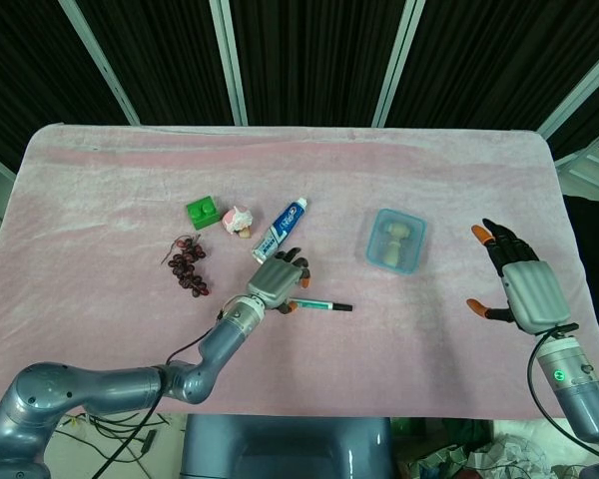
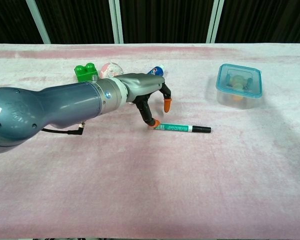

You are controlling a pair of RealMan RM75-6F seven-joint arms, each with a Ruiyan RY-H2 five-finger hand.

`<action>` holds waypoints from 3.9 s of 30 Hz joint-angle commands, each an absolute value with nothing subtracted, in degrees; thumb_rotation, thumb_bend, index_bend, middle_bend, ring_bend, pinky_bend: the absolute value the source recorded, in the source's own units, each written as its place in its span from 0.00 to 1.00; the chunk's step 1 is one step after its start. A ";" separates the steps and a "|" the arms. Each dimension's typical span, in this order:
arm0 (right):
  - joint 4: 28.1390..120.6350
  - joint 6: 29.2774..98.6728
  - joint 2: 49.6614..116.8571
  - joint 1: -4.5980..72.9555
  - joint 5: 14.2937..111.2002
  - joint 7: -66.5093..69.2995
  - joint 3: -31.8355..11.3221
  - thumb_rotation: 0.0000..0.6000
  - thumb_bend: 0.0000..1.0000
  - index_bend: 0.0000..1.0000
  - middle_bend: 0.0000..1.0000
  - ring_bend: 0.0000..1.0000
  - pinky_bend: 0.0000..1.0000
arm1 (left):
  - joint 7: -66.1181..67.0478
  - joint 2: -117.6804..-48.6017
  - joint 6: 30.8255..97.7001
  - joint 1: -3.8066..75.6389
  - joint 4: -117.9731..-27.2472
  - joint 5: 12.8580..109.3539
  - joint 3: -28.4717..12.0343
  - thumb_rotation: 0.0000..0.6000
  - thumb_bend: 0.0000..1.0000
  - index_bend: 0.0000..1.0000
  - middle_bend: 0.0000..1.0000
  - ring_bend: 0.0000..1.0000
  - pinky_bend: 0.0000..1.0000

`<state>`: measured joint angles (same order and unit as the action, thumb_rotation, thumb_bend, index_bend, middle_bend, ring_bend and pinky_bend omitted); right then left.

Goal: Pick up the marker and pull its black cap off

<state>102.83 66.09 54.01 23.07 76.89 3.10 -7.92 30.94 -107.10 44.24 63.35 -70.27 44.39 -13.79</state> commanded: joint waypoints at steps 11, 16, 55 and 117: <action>101.87 65.55 54.06 22.79 76.92 4.37 -7.95 1.00 0.08 0.04 0.00 0.04 0.15 | 35.82 -110.94 47.55 65.30 -68.62 41.02 -13.39 1.00 0.22 0.49 0.19 0.03 0.13; 101.78 65.53 53.87 22.62 76.89 4.57 -7.94 1.00 0.08 0.04 0.00 0.04 0.15 | 35.68 -111.85 48.17 65.36 -67.85 41.42 -13.62 1.00 0.26 0.51 0.19 0.03 0.12; 101.08 64.27 53.81 22.55 76.53 5.29 -8.16 1.00 0.08 0.04 0.00 0.04 0.15 | 36.26 -115.10 45.60 66.10 -62.86 40.68 -14.30 1.00 0.30 0.51 0.19 0.03 0.09; 109.85 47.93 53.05 32.70 63.03 10.55 -13.47 1.00 0.10 0.14 0.00 0.04 0.15 | 26.15 -108.18 56.26 60.20 -75.74 43.27 -25.75 1.00 0.62 0.76 0.33 0.05 0.09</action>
